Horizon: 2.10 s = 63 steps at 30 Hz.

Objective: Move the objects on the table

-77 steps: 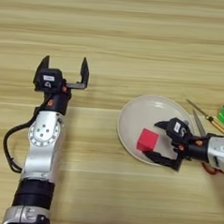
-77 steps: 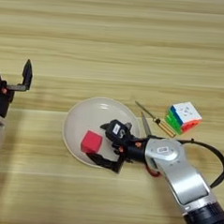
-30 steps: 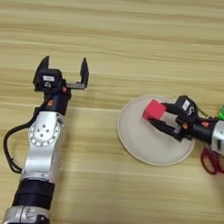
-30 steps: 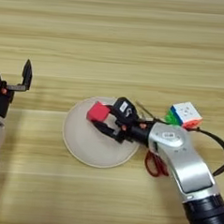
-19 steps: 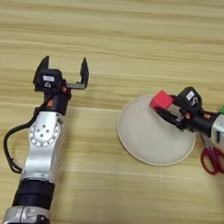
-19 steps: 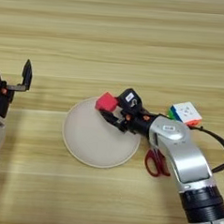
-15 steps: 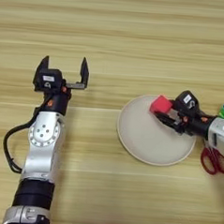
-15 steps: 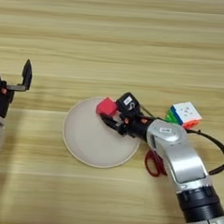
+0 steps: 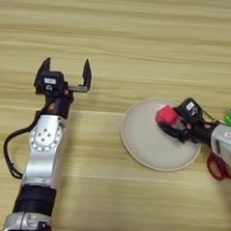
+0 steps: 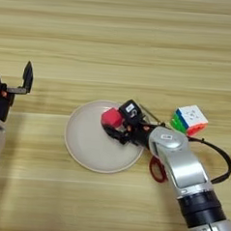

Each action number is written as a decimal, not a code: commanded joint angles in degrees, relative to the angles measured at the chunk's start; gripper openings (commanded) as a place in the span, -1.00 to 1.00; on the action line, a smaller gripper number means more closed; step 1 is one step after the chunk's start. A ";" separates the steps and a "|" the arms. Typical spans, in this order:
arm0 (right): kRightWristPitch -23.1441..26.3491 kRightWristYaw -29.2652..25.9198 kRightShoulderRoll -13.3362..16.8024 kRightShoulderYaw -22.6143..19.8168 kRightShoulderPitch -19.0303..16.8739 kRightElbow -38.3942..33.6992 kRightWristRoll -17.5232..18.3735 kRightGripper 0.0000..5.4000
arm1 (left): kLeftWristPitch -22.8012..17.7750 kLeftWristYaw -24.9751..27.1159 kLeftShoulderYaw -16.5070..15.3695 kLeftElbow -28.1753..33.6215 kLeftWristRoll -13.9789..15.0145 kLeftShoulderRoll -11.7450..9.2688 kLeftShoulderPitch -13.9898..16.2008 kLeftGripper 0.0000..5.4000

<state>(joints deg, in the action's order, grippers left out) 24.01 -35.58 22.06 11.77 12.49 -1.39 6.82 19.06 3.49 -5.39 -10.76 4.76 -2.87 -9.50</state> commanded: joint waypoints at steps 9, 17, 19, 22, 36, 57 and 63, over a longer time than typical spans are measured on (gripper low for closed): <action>2.50 1.24 -0.56 -6.46 3.79 -5.27 4.75 0.98 | 0.73 -0.39 0.27 -1.41 -0.55 0.42 -0.82 1.00; 6.92 1.79 -3.60 -8.02 9.25 6.43 7.07 0.98 | 0.77 -0.36 0.21 -1.12 -0.49 0.31 -0.48 1.00; 8.47 0.63 -3.96 -8.59 11.60 11.37 8.19 0.98 | 0.82 -0.33 0.25 -1.23 -0.52 0.31 -0.41 1.00; 10.00 -0.97 -4.30 -9.45 14.55 17.05 9.50 0.98 | 0.73 -0.37 0.23 -1.04 -0.54 0.29 -0.23 1.00; 15.13 -4.92 -3.91 -11.79 19.63 25.03 12.50 0.98 | 0.77 -0.75 0.40 -0.96 -0.72 0.58 0.03 1.00; 21.62 -11.81 -1.80 -6.21 15.72 23.57 12.02 0.98 | 0.97 -0.89 0.30 -0.88 -0.67 0.75 0.05 1.00; 22.51 -14.86 -0.58 -3.78 12.01 17.17 13.11 0.98 | 0.96 -0.87 0.24 -0.84 -0.69 0.76 0.02 1.00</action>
<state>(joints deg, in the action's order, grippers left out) 45.02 -49.75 20.64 6.54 26.94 17.84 19.85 19.56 2.89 -5.32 -11.84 4.56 -2.26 -9.65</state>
